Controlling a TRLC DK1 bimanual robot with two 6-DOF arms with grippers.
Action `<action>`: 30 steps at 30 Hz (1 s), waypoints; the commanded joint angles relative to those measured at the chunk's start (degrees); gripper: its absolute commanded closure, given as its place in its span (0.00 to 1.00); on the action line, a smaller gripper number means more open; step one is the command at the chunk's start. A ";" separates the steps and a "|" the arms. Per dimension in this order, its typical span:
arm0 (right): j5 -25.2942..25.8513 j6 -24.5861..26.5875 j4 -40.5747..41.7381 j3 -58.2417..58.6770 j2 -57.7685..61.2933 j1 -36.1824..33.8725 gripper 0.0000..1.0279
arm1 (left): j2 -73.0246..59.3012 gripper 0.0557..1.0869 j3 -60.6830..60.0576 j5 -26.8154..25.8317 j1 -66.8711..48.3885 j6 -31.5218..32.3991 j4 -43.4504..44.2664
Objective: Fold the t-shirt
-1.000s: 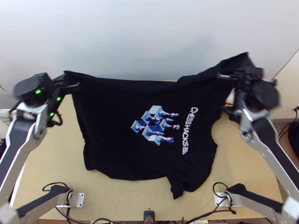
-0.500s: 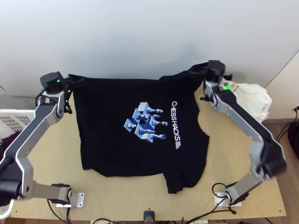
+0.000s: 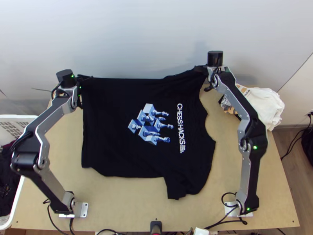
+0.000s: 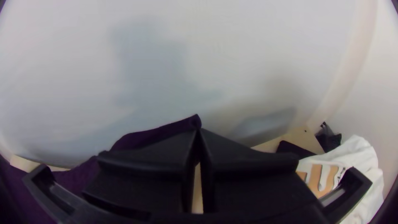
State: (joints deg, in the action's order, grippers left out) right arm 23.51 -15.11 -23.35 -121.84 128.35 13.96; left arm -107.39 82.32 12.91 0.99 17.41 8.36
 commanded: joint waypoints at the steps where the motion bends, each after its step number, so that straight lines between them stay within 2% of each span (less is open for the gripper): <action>1: -0.39 -1.59 -3.45 -10.96 7.61 -1.39 0.97 | -8.62 0.96 9.52 0.54 0.24 -0.01 0.25; 7: -0.74 -3.43 -4.86 -7.09 5.24 -1.12 0.97 | -8.18 0.96 9.61 0.89 -0.03 0.26 -0.01; 13: -4.43 -6.51 -8.99 -0.59 0.32 -1.48 0.97 | -4.14 0.96 2.23 0.54 0.32 0.26 0.43; 21: -12.26 -8.00 -8.64 20.42 -13.22 0.19 0.97 | 4.03 0.96 -9.37 -0.87 0.68 0.52 0.69; 30: -16.30 -8.97 -8.11 36.15 -27.10 1.51 0.97 | 15.02 0.96 -22.29 -3.68 1.03 0.78 -0.19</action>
State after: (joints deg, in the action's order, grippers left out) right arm 10.41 -23.40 -31.55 -97.06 110.74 14.50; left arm -99.66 69.10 11.09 1.63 18.09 8.80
